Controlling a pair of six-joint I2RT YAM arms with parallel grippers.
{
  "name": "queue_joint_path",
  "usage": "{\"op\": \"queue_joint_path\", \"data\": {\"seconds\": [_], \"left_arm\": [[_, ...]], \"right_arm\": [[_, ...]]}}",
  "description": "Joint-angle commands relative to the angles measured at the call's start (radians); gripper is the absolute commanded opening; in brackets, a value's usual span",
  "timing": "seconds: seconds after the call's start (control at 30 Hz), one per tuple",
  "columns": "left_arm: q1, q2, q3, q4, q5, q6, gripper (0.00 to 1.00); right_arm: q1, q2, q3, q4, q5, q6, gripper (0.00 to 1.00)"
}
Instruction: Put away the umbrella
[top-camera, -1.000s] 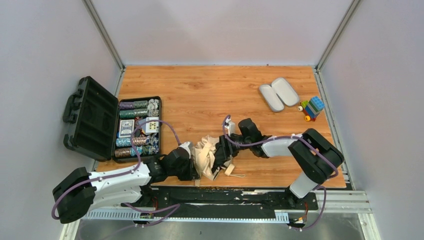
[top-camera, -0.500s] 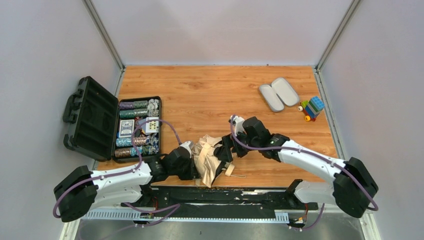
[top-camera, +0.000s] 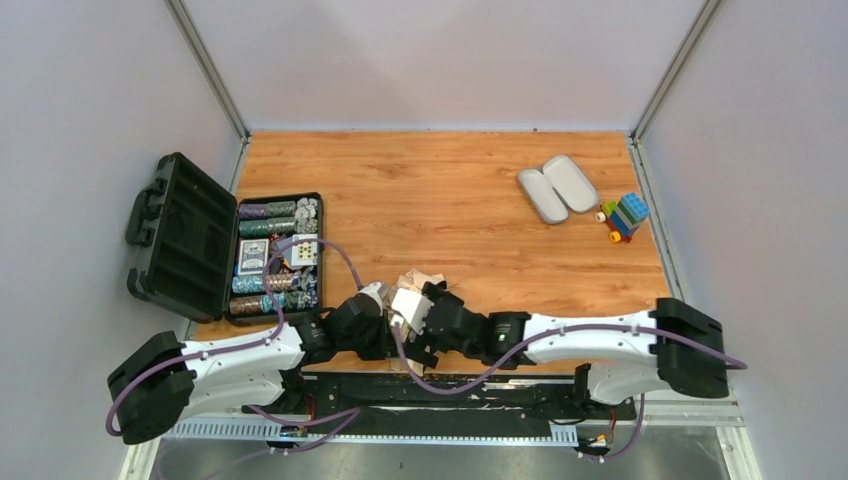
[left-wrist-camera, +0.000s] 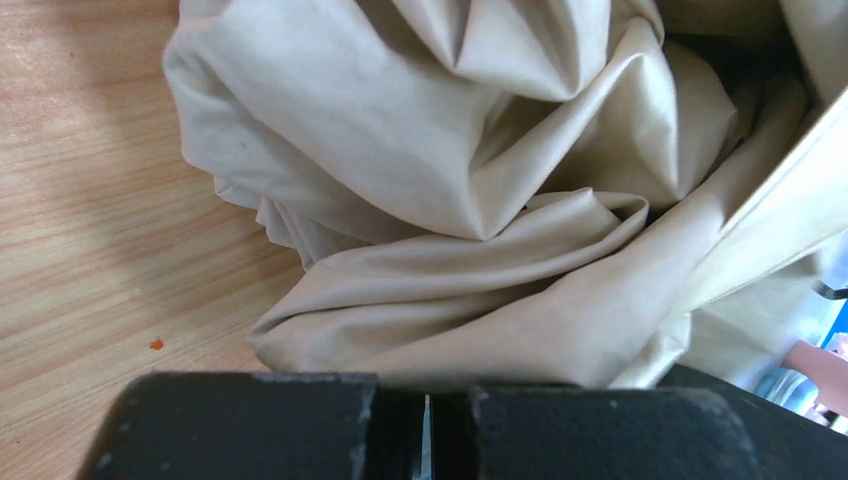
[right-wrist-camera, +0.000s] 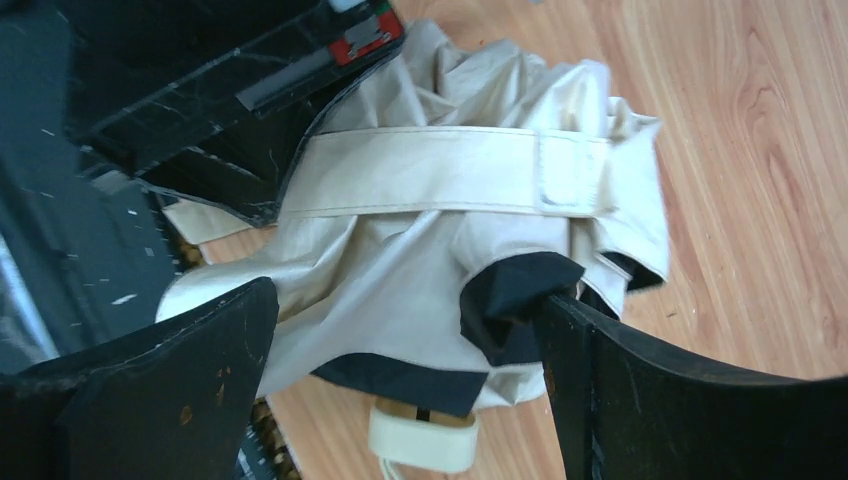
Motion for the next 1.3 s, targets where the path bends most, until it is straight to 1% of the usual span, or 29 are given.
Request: {"op": "queue_joint_path", "data": {"seconds": [0.0,0.17,0.3,0.37,0.43,0.5,0.57,0.67,0.73,0.77,0.83,0.9,0.93,1.0,1.03,1.1,1.17,1.2,1.27], "left_arm": [[0.003,0.029,-0.054,-0.179,-0.119,0.036,0.0],[0.002,0.022,-0.061,-0.178,-0.116,0.028,0.0],[0.003,-0.002,-0.071,-0.191,-0.117,0.022,0.0],[0.003,-0.019,-0.073,-0.205,-0.119,0.017,0.0],[0.003,-0.036,-0.073,-0.218,-0.119,0.012,0.0],[0.003,-0.06,-0.066,-0.246,-0.124,0.009,0.0],[0.002,-0.09,-0.054,-0.299,-0.131,0.014,0.0],[0.003,-0.152,-0.011,-0.394,-0.145,0.026,0.0],[0.002,-0.201,0.016,-0.448,-0.149,0.035,0.0],[0.003,-0.228,0.028,-0.468,-0.146,0.039,0.0],[0.003,-0.278,0.046,-0.508,-0.13,0.046,0.0],[0.004,-0.324,0.061,-0.539,-0.103,0.052,0.0],[0.003,-0.348,0.065,-0.547,-0.086,0.054,0.0],[0.003,-0.392,0.061,-0.534,-0.034,0.052,0.0],[0.003,-0.412,0.053,-0.511,-0.005,0.048,0.0],[0.002,-0.435,0.016,-0.416,0.057,0.024,0.0],[0.001,-0.423,-0.041,-0.289,0.105,-0.009,0.0],[0.0,-0.405,-0.064,-0.226,0.114,-0.022,0.0],[-0.006,-0.347,-0.093,-0.176,0.103,-0.019,0.0]], "right_arm": [[0.02,0.138,-0.01,0.157,0.106,-0.135,1.0],[0.018,0.312,-0.065,0.255,0.114,-0.054,1.0],[0.016,0.408,-0.088,0.284,0.143,0.001,1.0],[0.004,0.438,-0.113,0.312,0.147,0.036,0.95],[-0.021,0.455,-0.147,0.336,0.124,0.075,0.84],[-0.051,0.462,-0.169,0.342,0.102,0.149,0.67],[-0.086,0.458,-0.188,0.349,0.057,0.189,0.51],[-0.127,0.441,-0.204,0.374,-0.021,0.207,0.21],[-0.133,0.415,-0.188,0.363,-0.078,0.197,0.05],[-0.142,0.391,-0.178,0.36,-0.132,0.19,0.01],[-0.171,0.331,-0.158,0.358,-0.314,0.195,0.0],[-0.24,0.263,-0.166,0.418,-0.54,0.258,0.0],[-0.309,0.235,-0.19,0.487,-0.656,0.326,0.0],[-0.434,0.219,-0.252,0.666,-0.837,0.499,0.0],[-0.492,0.238,-0.274,0.741,-0.903,0.591,0.0],[-0.567,0.315,-0.273,0.788,-1.01,0.647,0.0],[-0.602,0.443,-0.244,0.789,-1.06,0.69,0.0],[-0.608,0.505,-0.241,0.833,-1.085,0.724,0.0],[-0.611,0.601,-0.233,0.903,-1.102,0.781,0.0]]}}
